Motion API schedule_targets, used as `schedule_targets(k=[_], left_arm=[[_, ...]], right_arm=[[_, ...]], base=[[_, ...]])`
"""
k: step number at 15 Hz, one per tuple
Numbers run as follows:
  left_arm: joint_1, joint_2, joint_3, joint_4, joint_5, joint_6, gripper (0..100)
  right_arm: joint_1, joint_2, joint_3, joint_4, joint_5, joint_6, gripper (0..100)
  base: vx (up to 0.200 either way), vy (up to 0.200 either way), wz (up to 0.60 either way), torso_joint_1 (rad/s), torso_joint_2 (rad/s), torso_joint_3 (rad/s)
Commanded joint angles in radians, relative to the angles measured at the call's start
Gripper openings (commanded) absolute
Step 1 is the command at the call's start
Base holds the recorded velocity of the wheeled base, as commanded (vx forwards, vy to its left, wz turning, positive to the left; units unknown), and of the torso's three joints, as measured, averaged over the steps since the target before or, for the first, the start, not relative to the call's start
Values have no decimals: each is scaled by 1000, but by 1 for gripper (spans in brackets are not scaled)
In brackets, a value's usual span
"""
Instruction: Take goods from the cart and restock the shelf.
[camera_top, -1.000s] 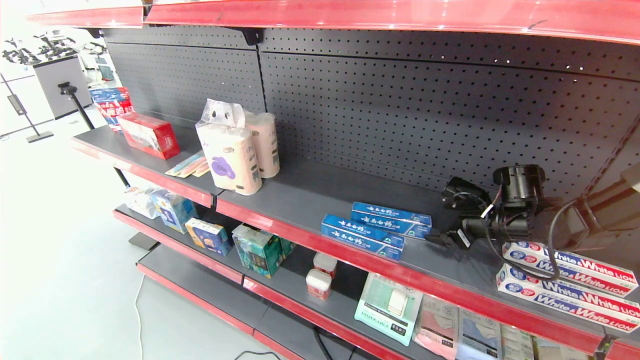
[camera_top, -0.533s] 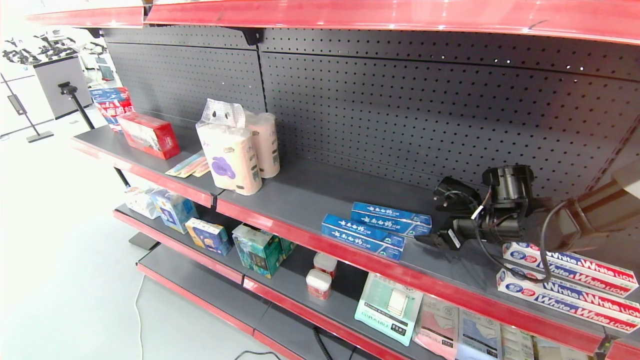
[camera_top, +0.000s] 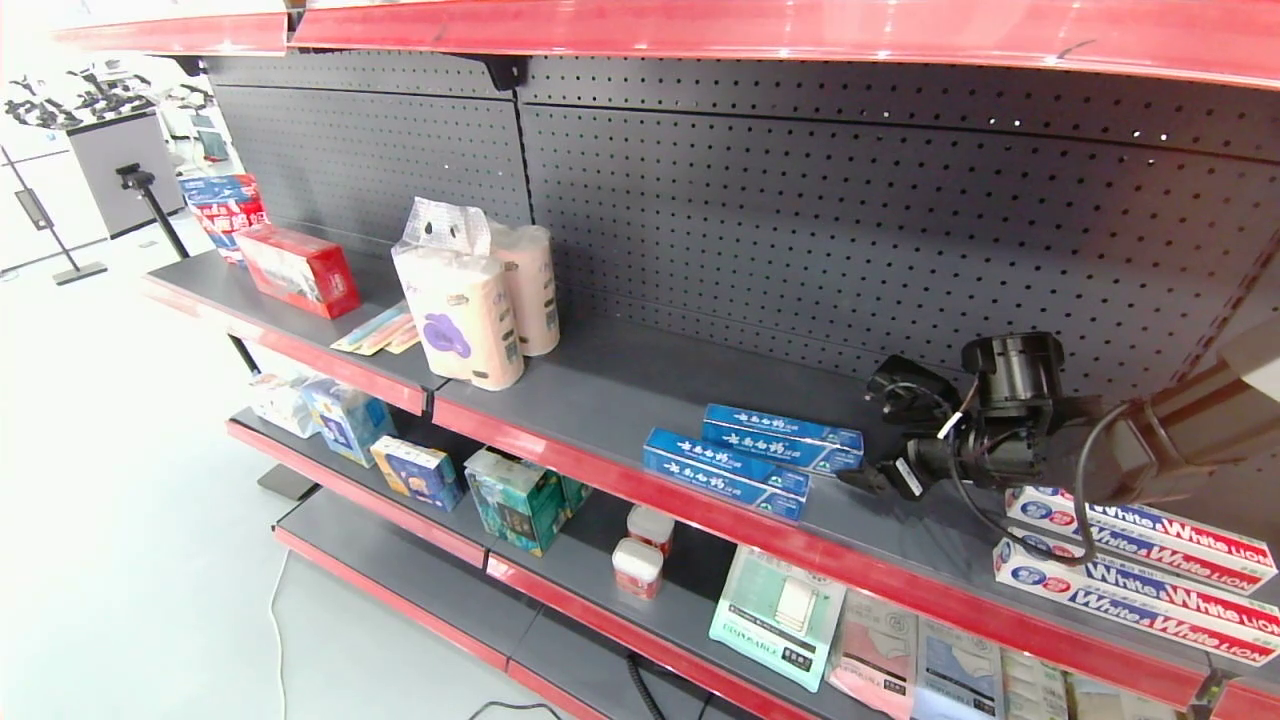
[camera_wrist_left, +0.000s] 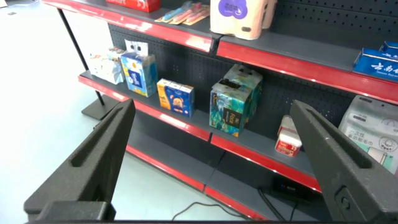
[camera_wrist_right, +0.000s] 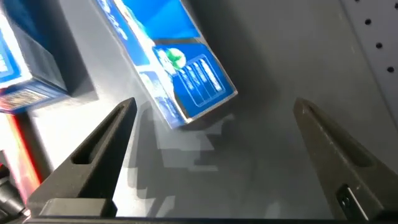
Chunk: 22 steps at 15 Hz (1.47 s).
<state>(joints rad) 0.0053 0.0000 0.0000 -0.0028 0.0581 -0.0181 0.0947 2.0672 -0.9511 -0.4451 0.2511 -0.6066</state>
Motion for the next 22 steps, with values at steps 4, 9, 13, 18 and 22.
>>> schedule_targets(k=[4, 9, 13, 18, 22], left_arm=[[1, 0, 0, 0, 0, 0, 100], [1, 0, 0, 0, 0, 0, 100], [1, 0, 0, 0, 0, 0, 100], [1, 0, 0, 0, 0, 0, 100], [1, 0, 0, 0, 0, 0, 100]], right_arm=[[-70, 7, 0, -1, 1, -104, 100], [-87, 45, -54, -6, -3, -124, 100], [-89, 56, -60, -6, -3, -122, 100], [-59, 37, -48, -7, -3, -113, 100], [-36, 30, -46, -6, -3, -76, 100]], base=[[0, 0, 0, 0, 0, 0], [0, 0, 0, 0, 0, 0], [0, 0, 0, 0, 0, 0], [0, 0, 0, 0, 0, 0], [0, 0, 0, 0, 0, 0]])
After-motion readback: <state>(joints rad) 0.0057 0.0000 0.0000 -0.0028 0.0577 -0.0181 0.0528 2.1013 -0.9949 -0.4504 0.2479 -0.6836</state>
